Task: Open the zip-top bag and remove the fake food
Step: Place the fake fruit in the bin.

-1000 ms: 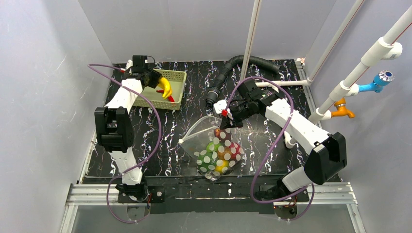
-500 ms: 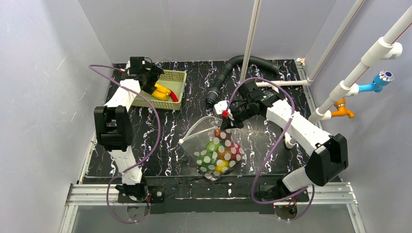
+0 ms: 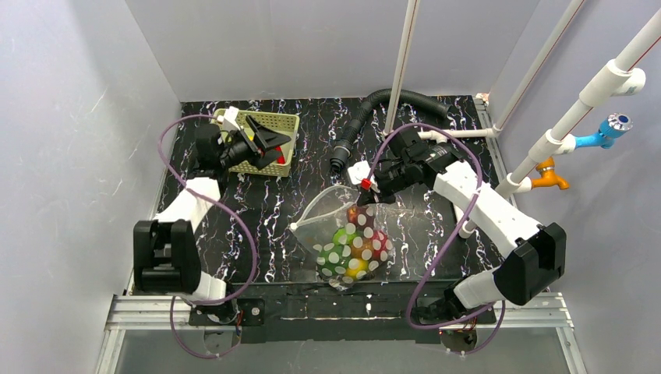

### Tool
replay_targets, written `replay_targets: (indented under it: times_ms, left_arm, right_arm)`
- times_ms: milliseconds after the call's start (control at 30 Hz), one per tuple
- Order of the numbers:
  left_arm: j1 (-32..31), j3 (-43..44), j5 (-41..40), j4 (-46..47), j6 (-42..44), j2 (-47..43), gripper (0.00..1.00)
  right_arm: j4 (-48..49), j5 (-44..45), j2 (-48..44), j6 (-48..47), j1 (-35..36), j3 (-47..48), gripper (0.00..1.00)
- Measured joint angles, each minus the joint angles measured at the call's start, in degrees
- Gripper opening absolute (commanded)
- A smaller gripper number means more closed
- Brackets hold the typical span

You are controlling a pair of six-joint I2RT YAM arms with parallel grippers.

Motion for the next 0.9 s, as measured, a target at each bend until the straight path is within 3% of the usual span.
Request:
replay_targets:
  times_ms: [167,333,533,667,767,833,900]
  left_arm:
    - [-5.84,-3.74,6.99,0.09,2.64,-8.92,0.72]
    - [-13.46,-5.66,10.69,-2.03,5.31,-15.58,0.71]
    - [-17.11,-6.03,10.29,-9.14,9.88,-18.10,0.75]
    - [-17.66,-5.95,7.48,-17.79,16.35,-18.05,0.97]
    - [-17.66,-5.25,3.69,-25.88,22.88,-18.10,0.98]
    - [-17.66,-4.00,1.40,-30.25,27.10,-18.10,0.98]
    - [-17.66,-1.95,0.22,-33.42,30.97,-17.75,0.98]
  right_arm:
    - [-3.87,0.90,0.66,-2.49,-0.35,4.96,0.01]
    - [-7.74,1.42,3.52,-5.42,-0.57,11.96,0.01]
    - [-11.04,1.77,7.91,-7.08,-0.59,20.17,0.03]
    - [-10.25,1.25,8.79,-2.80,-0.74,20.59,0.44]
    - [-5.25,-0.85,6.62,2.25,-1.46,14.19,0.76]
    - [-2.10,-1.60,3.78,5.57,-2.01,6.82,0.87]
    - [0.04,-2.12,0.11,7.87,-2.67,-1.75,0.91]
